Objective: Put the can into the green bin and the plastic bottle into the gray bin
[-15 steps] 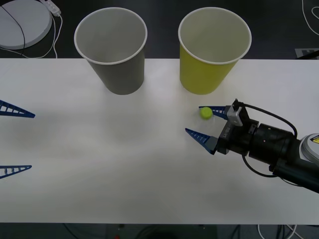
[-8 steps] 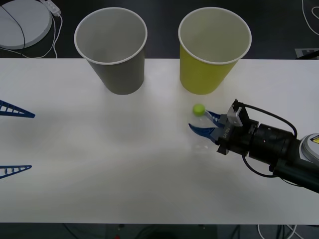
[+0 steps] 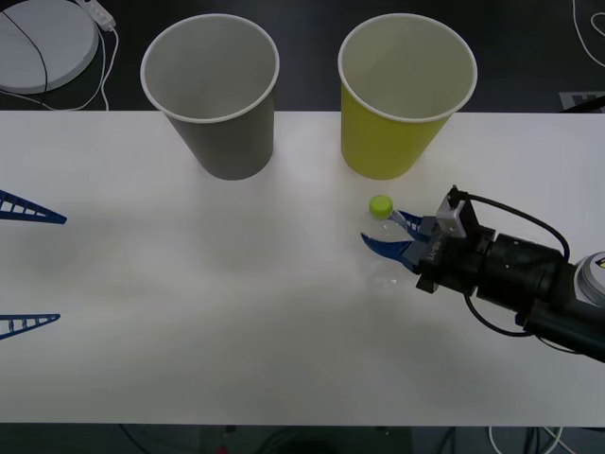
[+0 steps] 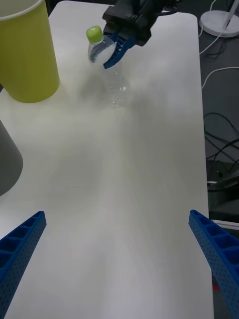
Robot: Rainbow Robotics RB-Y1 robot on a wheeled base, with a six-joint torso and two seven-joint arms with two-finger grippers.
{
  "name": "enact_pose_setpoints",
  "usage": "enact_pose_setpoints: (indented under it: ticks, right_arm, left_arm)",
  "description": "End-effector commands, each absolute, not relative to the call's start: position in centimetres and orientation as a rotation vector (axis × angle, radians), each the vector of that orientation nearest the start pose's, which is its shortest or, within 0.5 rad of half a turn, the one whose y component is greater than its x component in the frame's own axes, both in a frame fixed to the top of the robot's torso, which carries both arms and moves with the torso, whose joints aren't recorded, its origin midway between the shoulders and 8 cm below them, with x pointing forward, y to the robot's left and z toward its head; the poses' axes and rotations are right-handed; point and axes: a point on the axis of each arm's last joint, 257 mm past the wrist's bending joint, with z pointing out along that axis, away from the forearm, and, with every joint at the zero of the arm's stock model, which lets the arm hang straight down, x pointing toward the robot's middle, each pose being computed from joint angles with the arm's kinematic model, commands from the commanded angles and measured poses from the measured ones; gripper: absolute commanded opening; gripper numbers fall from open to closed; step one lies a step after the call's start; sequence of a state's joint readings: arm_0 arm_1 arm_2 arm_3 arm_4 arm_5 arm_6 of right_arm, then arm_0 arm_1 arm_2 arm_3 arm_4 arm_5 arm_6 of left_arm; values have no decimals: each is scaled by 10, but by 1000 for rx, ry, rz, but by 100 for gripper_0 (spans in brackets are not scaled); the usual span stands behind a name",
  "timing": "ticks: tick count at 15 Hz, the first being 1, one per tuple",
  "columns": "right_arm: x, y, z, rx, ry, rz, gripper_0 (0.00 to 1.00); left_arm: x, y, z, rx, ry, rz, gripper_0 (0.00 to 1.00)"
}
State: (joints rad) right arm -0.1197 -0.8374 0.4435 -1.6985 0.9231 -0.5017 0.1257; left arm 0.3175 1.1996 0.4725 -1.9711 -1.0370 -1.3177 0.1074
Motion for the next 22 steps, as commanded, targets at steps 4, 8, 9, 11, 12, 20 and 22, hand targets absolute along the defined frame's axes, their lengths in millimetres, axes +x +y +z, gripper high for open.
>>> enact_pose_setpoints:
  ticks: [4,8,9,11,12,20,22]
  right_arm:
    - [441,-129,-200,-951,1504,566,0]
    - [438,-132,-189,-930,1505,603,0]
    - [437,-132,-187,-926,1506,612,0]
    - [436,-135,-180,-925,1502,618,0]
    - [435,-137,-177,-925,1500,620,0]
    - [425,-163,-140,-944,1461,563,0]
    - [419,-167,-133,-931,1465,576,0]
  left_arm:
    - [310,294,-98,1588,1561,-386,100]
    - [310,294,-98,1588,1561,-386,100]
    - [310,294,-98,1588,1561,-386,100]
    - [310,294,-98,1588,1561,-386,100]
    - [310,294,-98,1588,1561,-386,100]
    - [310,294,-98,1588,1561,-386,100]
    - [310,294,-98,1588,1561,-386,100]
